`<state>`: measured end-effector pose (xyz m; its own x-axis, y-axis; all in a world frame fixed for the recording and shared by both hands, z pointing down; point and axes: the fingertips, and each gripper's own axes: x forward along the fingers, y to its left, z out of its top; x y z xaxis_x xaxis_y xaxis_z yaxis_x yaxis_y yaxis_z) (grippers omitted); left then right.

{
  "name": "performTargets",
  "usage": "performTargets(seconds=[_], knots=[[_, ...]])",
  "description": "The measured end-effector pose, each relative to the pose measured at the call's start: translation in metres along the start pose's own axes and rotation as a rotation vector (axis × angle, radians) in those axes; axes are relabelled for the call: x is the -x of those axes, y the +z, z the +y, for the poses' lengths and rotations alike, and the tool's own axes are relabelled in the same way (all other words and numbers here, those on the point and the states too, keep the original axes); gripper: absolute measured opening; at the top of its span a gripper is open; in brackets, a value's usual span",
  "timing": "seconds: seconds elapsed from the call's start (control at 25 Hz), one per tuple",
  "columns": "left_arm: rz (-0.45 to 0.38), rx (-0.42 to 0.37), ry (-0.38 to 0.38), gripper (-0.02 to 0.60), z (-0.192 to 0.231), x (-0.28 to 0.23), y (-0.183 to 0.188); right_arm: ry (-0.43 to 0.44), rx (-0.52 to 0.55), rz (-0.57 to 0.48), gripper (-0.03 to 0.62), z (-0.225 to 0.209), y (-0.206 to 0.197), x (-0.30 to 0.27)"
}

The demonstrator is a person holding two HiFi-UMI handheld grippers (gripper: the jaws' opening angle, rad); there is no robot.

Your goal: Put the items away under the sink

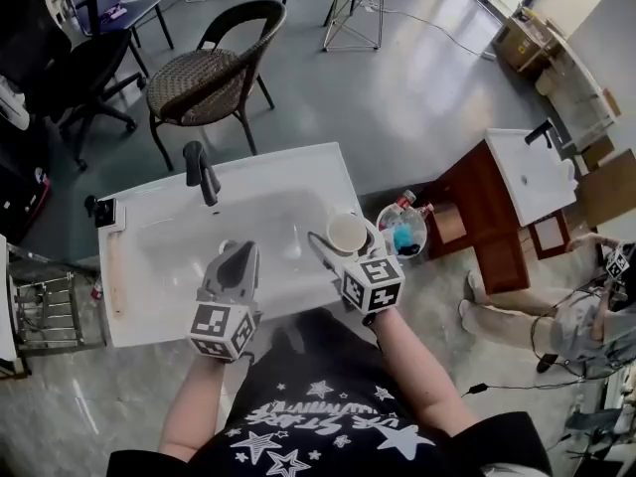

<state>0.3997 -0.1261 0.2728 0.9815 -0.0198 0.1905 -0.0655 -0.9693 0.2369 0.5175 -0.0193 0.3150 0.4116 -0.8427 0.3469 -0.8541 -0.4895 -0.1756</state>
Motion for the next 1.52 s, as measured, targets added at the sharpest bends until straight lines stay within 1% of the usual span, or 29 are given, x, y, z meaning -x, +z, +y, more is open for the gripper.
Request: performTargets(seconds=[0.12,0.24,0.36,0.48,0.64,0.8,1.0,1.16,1.36,1.52], knots=[[0.019,0.007,-0.006,0.009,-0.002,0.011,-0.012,-0.031,-0.008,0.009,0.414,0.004,-0.011,0.023],[0.022,0.003,0.000,0.009,-0.005,0.019,-0.015,-0.038,-0.014,0.004,0.414,0.005,-0.013,0.038],[0.019,-0.007,0.010,0.009,-0.012,0.029,-0.017,-0.023,-0.014,-0.009,0.414,0.010,-0.013,0.049],[0.013,-0.003,0.038,0.009,-0.023,0.039,-0.018,0.016,0.001,-0.008,0.414,0.015,-0.018,0.057],[-0.001,0.012,0.109,0.009,-0.042,0.053,-0.023,0.099,0.006,-0.005,0.414,0.021,-0.023,0.066],[-0.031,0.046,0.203,0.009,-0.067,0.077,-0.030,0.220,0.017,0.020,0.414,0.033,-0.035,0.089],[-0.048,0.071,0.352,0.009,-0.100,0.117,-0.052,0.356,0.024,0.040,0.414,0.043,-0.055,0.126],[-0.066,0.067,0.470,0.009,-0.130,0.157,-0.069,0.477,0.056,0.070,0.414,0.058,-0.075,0.157],[-0.084,0.090,0.609,0.009,-0.156,0.211,-0.089,0.621,0.092,0.123,0.414,0.092,-0.107,0.184],[-0.089,0.100,0.684,0.009,-0.165,0.249,-0.098,0.709,0.117,0.159,0.414,0.127,-0.129,0.204]])
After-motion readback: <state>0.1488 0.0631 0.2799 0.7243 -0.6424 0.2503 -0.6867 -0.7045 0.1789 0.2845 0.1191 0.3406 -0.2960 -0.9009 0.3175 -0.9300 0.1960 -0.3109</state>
